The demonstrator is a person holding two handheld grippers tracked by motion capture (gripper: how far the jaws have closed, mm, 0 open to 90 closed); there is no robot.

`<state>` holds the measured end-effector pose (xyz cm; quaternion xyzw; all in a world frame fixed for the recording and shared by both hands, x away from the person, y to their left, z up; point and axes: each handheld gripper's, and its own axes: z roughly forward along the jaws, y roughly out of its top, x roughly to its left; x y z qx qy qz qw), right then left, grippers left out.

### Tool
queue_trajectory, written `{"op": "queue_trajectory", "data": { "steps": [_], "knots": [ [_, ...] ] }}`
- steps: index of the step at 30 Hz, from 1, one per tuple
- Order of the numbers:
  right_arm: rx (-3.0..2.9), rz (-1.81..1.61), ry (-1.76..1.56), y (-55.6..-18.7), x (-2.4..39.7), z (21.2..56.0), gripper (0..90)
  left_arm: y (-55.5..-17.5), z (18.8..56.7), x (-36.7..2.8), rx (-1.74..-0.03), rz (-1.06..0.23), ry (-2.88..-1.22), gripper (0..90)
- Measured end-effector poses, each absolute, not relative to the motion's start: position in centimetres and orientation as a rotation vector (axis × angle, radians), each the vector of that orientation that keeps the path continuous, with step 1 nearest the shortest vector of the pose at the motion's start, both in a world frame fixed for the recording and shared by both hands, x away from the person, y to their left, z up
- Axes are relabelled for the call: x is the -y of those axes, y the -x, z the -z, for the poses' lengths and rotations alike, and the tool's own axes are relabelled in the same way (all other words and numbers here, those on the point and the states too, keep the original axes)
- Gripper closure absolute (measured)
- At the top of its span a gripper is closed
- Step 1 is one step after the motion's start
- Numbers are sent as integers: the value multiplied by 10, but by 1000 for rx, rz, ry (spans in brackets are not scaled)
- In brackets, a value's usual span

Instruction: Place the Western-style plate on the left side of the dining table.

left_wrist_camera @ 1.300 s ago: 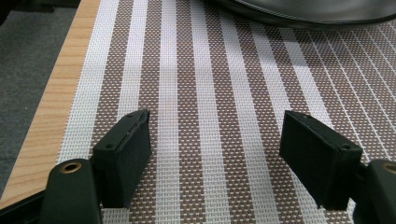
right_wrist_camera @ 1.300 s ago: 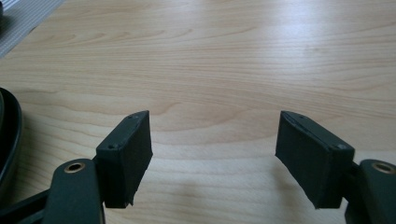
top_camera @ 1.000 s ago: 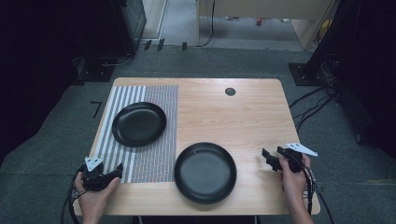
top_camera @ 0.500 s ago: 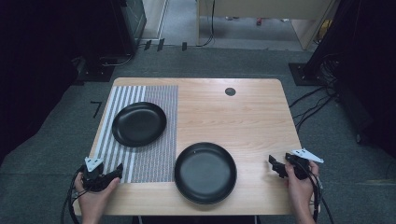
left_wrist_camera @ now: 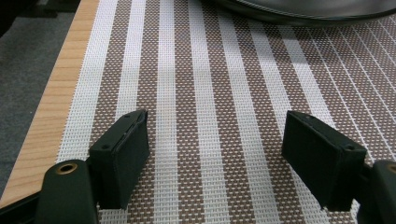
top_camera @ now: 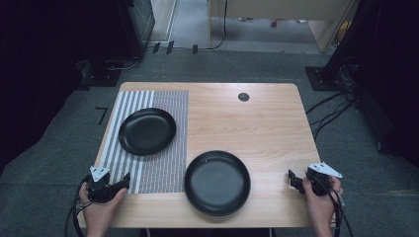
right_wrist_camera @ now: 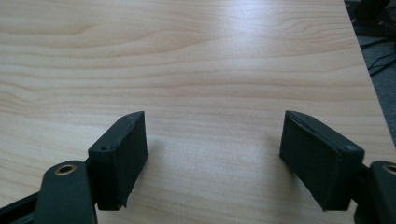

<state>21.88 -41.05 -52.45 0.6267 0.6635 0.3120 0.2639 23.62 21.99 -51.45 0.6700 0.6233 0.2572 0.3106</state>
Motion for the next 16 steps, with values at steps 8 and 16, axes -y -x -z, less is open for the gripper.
{"op": "queue_trajectory", "data": {
  "steps": [8,16],
  "knots": [
    [-1815,-833,-1682,-217,409,525,178,-236,515,-218,-1645,-694,-1777,229],
    [-1824,-829,-1686,-218,409,525,139,-236,516,-216,-1643,-714,-1791,228]
  ]
}}
